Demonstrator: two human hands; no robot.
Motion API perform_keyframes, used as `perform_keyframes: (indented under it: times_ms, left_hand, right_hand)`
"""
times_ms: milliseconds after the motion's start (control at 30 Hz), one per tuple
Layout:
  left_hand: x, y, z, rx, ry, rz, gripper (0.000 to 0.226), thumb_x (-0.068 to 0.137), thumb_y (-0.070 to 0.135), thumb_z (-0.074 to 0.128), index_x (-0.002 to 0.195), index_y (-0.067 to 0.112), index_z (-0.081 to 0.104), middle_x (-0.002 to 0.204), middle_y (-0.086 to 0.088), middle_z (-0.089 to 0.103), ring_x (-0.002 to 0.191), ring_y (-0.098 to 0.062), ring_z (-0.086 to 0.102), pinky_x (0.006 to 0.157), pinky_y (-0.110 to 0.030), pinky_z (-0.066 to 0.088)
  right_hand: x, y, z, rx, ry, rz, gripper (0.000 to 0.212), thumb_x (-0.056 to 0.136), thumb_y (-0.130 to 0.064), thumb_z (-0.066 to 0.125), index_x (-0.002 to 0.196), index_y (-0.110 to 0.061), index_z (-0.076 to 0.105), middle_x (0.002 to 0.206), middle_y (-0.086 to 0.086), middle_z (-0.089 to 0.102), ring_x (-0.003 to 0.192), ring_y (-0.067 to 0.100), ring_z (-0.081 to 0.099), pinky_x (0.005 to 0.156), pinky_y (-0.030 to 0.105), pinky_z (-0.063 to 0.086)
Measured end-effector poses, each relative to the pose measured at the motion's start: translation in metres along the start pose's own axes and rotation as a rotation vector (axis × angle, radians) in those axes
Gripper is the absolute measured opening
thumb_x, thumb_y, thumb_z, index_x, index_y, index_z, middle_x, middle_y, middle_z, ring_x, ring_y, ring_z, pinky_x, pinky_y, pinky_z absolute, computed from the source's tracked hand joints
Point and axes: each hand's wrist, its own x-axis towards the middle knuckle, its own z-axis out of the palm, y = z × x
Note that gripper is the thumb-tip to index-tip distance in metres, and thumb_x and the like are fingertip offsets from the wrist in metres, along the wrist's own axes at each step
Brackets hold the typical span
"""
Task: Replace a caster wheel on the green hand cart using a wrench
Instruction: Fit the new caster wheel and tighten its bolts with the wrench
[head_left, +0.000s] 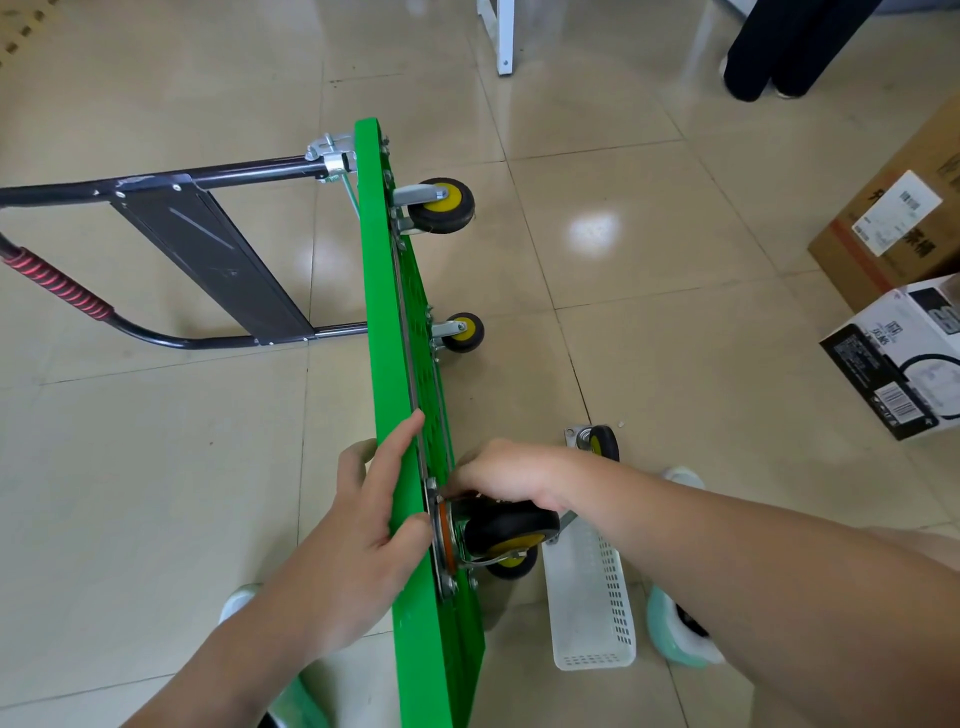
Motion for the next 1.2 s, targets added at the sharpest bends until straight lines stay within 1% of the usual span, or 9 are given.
perform_keyframes:
  times_ms: [133, 233, 333, 433, 500, 600, 767, 967, 1200]
  left_hand:
    - [-0.0001, -0.0003, -0.0006, 0.013, -0.005, 0.005, 0.081, 0.102, 0.035, 0.047, 0.137, 0.084, -0.007, 0.127, 0.03, 0.021, 0.079, -0.009, 0.063, 0.069, -0.013, 0.047]
    - [-0.0006, 0.0023, -0.0009, 0.002, -0.008, 0.001, 0.077, 0.098, 0.043, 0.045, 0.137, 0.084, -0.007, 0.129, 0.032, 0.02, 0.085, -0.005, 0.063, 0.075, -0.015, 0.049]
    - [-0.0011, 0.0052, -0.0014, -0.017, -0.007, -0.019, 0.074, 0.088, 0.053, 0.04, 0.137, 0.085, -0.006, 0.128, 0.034, 0.019, 0.086, -0.004, 0.063, 0.073, -0.013, 0.049]
    - [-0.0014, 0.0051, -0.0009, -0.022, -0.009, -0.021, 0.075, 0.084, 0.054, 0.038, 0.136, 0.085, -0.006, 0.126, 0.035, 0.019, 0.09, -0.002, 0.062, 0.071, -0.01, 0.048]
    - [-0.0016, 0.0035, -0.0006, -0.023, -0.013, -0.021, 0.076, 0.084, 0.055, 0.038, 0.137, 0.084, -0.006, 0.127, 0.035, 0.018, 0.093, 0.0, 0.061, 0.073, -0.01, 0.049]
    - [-0.002, 0.0019, -0.0007, -0.024, -0.013, -0.021, 0.076, 0.084, 0.055, 0.039, 0.138, 0.084, -0.007, 0.128, 0.036, 0.018, 0.093, 0.001, 0.06, 0.075, -0.012, 0.049]
    - [-0.0022, 0.0008, -0.0008, -0.022, -0.021, -0.014, 0.075, 0.085, 0.054, 0.038, 0.137, 0.084, -0.007, 0.131, 0.035, 0.017, 0.097, 0.007, 0.058, 0.076, -0.017, 0.045]
    - [-0.0038, -0.0015, -0.0006, -0.028, -0.018, -0.006, 0.075, 0.086, 0.056, 0.038, 0.139, 0.083, -0.008, 0.135, 0.035, 0.017, 0.1, 0.01, 0.054, 0.081, -0.014, 0.044]
    - [-0.0046, -0.0029, -0.0004, -0.011, -0.023, -0.013, 0.076, 0.087, 0.056, 0.036, 0.139, 0.083, -0.011, 0.131, 0.037, 0.015, 0.097, 0.007, 0.057, 0.077, -0.009, 0.043]
  right_hand:
    - [0.0005, 0.0017, 0.0014, 0.033, 0.006, -0.011, 0.037, 0.088, -0.043, 0.069, 0.111, -0.015, 0.072, 0.104, 0.011, 0.075, 0.098, 0.033, 0.072, 0.095, 0.048, 0.057]
    - [-0.0006, 0.0019, 0.0001, 0.045, -0.012, -0.061, 0.034, 0.085, -0.037, 0.072, 0.112, -0.017, 0.072, 0.106, 0.01, 0.074, 0.101, 0.032, 0.071, 0.096, 0.048, 0.057]
    - [0.0005, 0.0012, 0.0024, -0.026, 0.035, -0.014, 0.036, 0.089, -0.044, 0.068, 0.107, -0.013, 0.074, 0.102, 0.013, 0.075, 0.098, 0.033, 0.072, 0.091, 0.043, 0.057]
    - [0.001, 0.0017, 0.0037, -0.021, 0.031, -0.02, 0.043, 0.091, -0.049, 0.065, 0.117, -0.016, 0.071, 0.107, 0.01, 0.074, 0.099, 0.032, 0.071, 0.095, 0.044, 0.056]
    - [-0.0002, 0.0019, 0.0023, 0.017, 0.01, -0.054, 0.042, 0.088, -0.044, 0.069, 0.121, -0.018, 0.069, 0.111, 0.008, 0.073, 0.102, 0.031, 0.069, 0.098, 0.047, 0.055]
    - [0.0004, 0.0028, 0.0006, 0.012, -0.008, -0.067, 0.032, 0.085, -0.037, 0.073, 0.109, -0.017, 0.074, 0.103, 0.009, 0.076, 0.099, 0.032, 0.072, 0.094, 0.047, 0.058]
    - [0.003, 0.0048, 0.0012, -0.027, -0.001, -0.065, 0.034, 0.086, -0.046, 0.071, 0.106, -0.018, 0.076, 0.095, 0.006, 0.076, 0.092, 0.029, 0.073, 0.088, 0.041, 0.06]
    - [0.0019, 0.0073, 0.001, 0.023, -0.025, -0.067, 0.034, 0.084, -0.044, 0.073, 0.107, -0.019, 0.074, 0.098, 0.007, 0.076, 0.095, 0.031, 0.073, 0.091, 0.047, 0.059]
    - [0.0034, 0.0035, 0.0085, -0.044, -0.004, -0.039, 0.042, 0.09, -0.051, 0.061, 0.109, -0.015, 0.074, 0.103, 0.015, 0.075, 0.097, 0.037, 0.072, 0.091, 0.05, 0.059]
